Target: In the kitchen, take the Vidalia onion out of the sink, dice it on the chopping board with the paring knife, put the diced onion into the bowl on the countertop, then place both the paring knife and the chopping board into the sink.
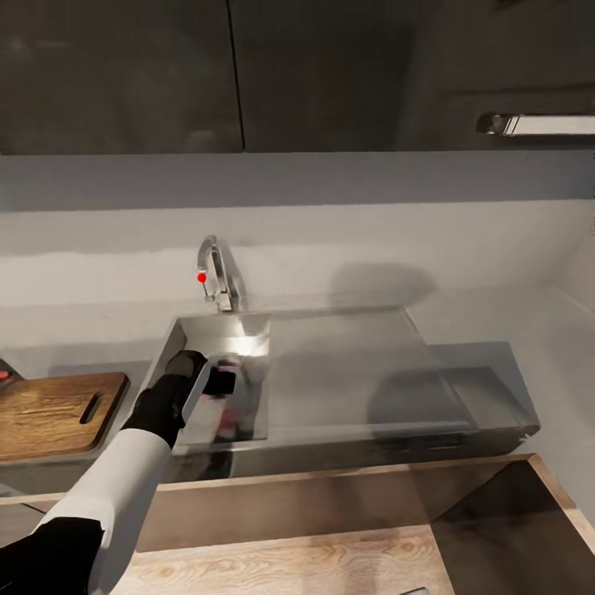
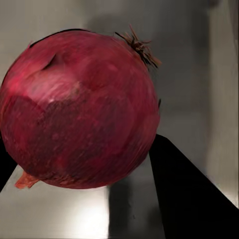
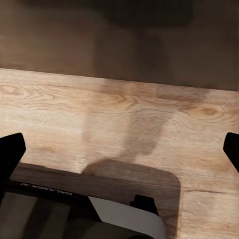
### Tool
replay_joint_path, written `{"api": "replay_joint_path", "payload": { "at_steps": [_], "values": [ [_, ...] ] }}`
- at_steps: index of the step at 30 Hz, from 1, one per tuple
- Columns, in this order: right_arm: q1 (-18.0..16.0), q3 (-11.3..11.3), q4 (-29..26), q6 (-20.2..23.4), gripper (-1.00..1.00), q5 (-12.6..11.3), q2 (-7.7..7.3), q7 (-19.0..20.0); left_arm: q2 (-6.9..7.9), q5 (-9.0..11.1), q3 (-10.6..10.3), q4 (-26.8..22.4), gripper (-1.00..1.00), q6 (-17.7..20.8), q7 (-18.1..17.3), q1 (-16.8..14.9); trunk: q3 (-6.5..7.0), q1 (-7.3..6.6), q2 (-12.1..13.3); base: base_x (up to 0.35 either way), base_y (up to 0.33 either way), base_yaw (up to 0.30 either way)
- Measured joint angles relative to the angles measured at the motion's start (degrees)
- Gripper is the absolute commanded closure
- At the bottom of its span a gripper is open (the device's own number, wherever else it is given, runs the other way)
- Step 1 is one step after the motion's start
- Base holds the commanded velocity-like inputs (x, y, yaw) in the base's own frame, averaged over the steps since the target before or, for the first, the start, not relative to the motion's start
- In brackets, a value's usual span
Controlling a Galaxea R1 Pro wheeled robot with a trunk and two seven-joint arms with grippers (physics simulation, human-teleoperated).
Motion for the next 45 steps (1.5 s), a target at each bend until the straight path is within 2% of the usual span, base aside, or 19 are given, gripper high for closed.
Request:
{"api": "replay_joint_path", "payload": {
  "at_steps": [1,5,6,10,15,17,21,45],
  "values": [
    [0.0,0.0,0.0,0.0,-1.00,0.0,0.00,0.0,0.00,0.0,0.0,-1.5,1.00,0.1,0.0,0.0,0.09,0.00,0.0,0.000,0.000,0.000],
    [0.0,0.0,0.0,0.0,-1.00,0.0,0.00,0.0,0.01,0.2,-0.1,-13.1,1.00,0.3,0.0,0.2,0.46,0.00,0.0,0.000,0.000,0.000],
    [0.0,0.0,0.0,0.0,-1.00,0.0,0.00,0.0,0.02,0.2,-0.1,-17.3,1.00,0.3,0.0,0.7,0.56,0.00,0.0,0.000,0.000,0.000],
    [0.0,0.0,0.0,0.0,-1.00,0.0,0.00,0.0,0.36,0.1,-0.1,-27.2,1.00,0.4,0.0,5.1,0.91,0.00,0.0,0.000,0.000,0.000],
    [0.0,0.0,0.0,0.0,-1.00,0.0,0.00,0.0,1.29,0.2,-0.1,-37.4,1.00,0.4,-0.1,11.6,1.37,0.00,0.0,0.000,0.000,0.000],
    [0.0,0.0,0.0,0.0,-1.00,0.0,0.00,0.0,1.39,0.2,-0.1,-39.0,1.00,0.4,-0.1,12.9,1.55,0.00,0.0,0.000,0.020,-0.006],
    [0.0,0.0,0.0,0.0,-1.00,0.0,-0.01,0.0,1.41,0.3,-0.2,-39.8,1.00,0.4,-0.1,13.5,1.92,0.01,0.0,-0.046,0.172,-0.046],
    [0.0,0.0,0.0,0.0,-1.00,0.0,-0.01,0.0,1.41,0.3,-0.2,-39.9,1.00,0.4,-0.1,13.6,4.11,0.01,0.0,-0.122,0.284,-0.065]
  ]
}}
